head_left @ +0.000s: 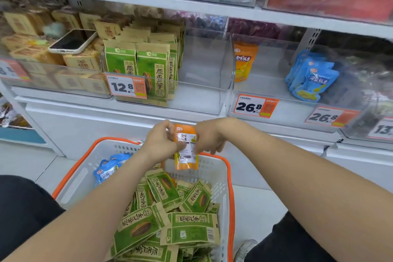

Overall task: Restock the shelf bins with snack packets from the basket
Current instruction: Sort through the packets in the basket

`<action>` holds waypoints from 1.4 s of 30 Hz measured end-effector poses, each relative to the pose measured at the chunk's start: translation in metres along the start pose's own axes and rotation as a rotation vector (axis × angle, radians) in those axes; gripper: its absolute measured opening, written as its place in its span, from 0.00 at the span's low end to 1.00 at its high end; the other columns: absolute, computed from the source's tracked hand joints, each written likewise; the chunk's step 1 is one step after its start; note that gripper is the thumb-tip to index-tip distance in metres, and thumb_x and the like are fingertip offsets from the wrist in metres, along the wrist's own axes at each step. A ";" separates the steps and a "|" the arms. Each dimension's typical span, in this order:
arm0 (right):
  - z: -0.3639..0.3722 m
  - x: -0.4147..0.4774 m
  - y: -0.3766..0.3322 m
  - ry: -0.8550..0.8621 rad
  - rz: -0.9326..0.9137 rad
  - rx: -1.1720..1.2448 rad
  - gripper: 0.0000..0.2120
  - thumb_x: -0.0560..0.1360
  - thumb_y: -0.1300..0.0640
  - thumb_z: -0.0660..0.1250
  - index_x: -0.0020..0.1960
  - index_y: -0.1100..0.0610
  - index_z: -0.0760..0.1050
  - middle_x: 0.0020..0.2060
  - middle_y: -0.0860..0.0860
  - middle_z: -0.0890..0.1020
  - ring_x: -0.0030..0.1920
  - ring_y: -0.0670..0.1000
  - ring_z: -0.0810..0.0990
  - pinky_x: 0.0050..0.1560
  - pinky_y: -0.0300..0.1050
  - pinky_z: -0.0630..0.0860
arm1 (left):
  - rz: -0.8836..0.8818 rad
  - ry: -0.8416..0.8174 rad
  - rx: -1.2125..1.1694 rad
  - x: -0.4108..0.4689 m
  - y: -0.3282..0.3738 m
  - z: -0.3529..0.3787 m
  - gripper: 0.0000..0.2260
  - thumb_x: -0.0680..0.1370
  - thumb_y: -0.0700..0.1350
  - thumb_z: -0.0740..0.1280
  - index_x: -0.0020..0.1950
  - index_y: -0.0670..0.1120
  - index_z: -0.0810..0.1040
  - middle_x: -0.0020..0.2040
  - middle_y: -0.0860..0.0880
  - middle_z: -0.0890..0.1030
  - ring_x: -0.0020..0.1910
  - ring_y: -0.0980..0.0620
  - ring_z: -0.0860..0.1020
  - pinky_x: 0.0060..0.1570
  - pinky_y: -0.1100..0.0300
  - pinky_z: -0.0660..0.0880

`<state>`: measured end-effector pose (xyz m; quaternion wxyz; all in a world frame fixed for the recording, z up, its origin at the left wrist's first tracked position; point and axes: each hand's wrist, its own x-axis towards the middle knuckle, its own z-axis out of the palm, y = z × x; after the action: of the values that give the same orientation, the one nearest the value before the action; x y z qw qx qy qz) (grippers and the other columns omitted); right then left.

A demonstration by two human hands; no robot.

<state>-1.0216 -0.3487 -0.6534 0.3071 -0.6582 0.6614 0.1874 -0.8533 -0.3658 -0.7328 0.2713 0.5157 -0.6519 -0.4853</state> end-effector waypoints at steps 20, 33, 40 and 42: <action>-0.077 -0.083 0.015 0.455 -0.205 0.995 0.16 0.74 0.67 0.75 0.60 0.61 0.80 0.50 0.58 0.88 0.51 0.59 0.88 0.57 0.61 0.83 | 0.244 0.159 -0.423 -0.005 0.126 -0.008 0.10 0.85 0.47 0.65 0.64 0.45 0.81 0.56 0.46 0.86 0.55 0.46 0.84 0.55 0.47 0.82; -0.122 -0.074 0.078 0.729 -0.005 1.300 0.20 0.73 0.61 0.77 0.60 0.66 0.73 0.40 0.61 0.87 0.39 0.60 0.87 0.49 0.60 0.85 | 0.480 0.216 0.162 0.044 0.193 0.023 0.09 0.84 0.47 0.66 0.50 0.47 0.85 0.43 0.50 0.85 0.41 0.53 0.79 0.44 0.56 0.75; -0.122 -0.050 0.115 0.946 0.135 1.441 0.21 0.75 0.59 0.73 0.65 0.60 0.71 0.47 0.58 0.84 0.43 0.57 0.86 0.41 0.49 0.84 | 0.535 0.200 0.378 0.061 0.183 0.046 0.15 0.84 0.50 0.63 0.67 0.46 0.78 0.52 0.54 0.80 0.53 0.50 0.80 0.58 0.53 0.75; -0.122 -0.041 0.126 0.999 0.193 1.404 0.19 0.77 0.59 0.72 0.65 0.59 0.70 0.48 0.57 0.83 0.43 0.55 0.85 0.35 0.45 0.80 | 0.522 0.179 0.369 0.064 0.183 0.049 0.18 0.84 0.57 0.63 0.67 0.47 0.78 0.47 0.58 0.80 0.47 0.50 0.82 0.56 0.51 0.77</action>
<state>-1.1673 -0.3891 -0.5559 0.2986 -0.2626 0.7342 -0.5502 -0.9905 -0.4089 -0.5943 0.3448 0.4124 -0.8125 -0.2256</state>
